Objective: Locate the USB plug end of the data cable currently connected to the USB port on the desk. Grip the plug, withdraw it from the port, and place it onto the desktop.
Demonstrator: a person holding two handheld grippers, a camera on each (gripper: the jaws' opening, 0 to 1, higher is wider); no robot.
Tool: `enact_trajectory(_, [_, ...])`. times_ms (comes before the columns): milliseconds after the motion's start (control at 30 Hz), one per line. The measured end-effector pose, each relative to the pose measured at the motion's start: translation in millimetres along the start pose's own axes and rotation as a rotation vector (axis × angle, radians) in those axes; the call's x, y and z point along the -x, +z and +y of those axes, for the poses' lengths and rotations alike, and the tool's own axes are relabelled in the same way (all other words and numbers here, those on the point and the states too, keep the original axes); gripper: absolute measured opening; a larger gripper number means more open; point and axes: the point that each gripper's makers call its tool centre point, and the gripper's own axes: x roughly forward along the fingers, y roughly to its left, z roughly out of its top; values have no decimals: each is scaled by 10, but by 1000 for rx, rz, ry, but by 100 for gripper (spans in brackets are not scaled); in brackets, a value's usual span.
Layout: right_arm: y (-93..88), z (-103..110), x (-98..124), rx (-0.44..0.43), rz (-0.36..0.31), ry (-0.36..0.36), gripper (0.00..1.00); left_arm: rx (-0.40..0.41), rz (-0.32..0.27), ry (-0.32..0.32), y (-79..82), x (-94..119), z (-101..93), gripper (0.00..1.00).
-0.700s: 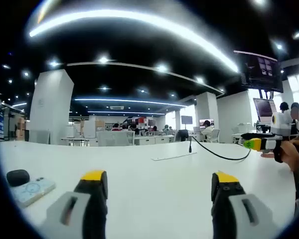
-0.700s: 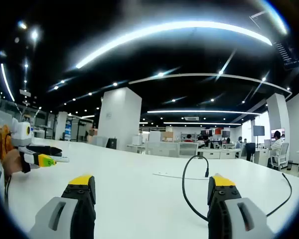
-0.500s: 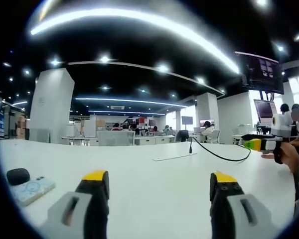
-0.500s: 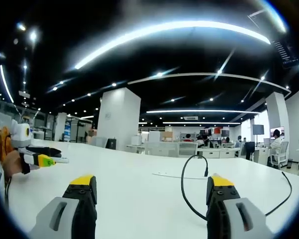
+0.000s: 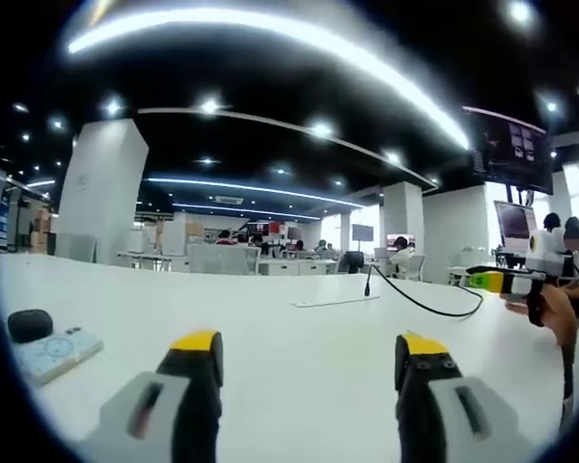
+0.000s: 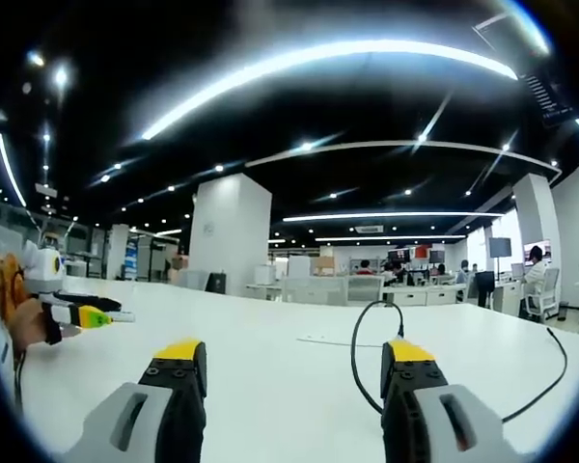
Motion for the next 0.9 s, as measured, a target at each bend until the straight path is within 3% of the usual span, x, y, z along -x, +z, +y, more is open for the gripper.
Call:
enact_trajectory(100, [1,17,2,0,0,8,66,9,1,3,-2,2,10,71])
enact_trajectory(467, [14,35,-4,26,-6,16,58,22,15,17,-29,5,40,69])
enact_trajectory(900, [-34,23,-14,34,19,9,64,-51,13,14,-6,11,-9,65])
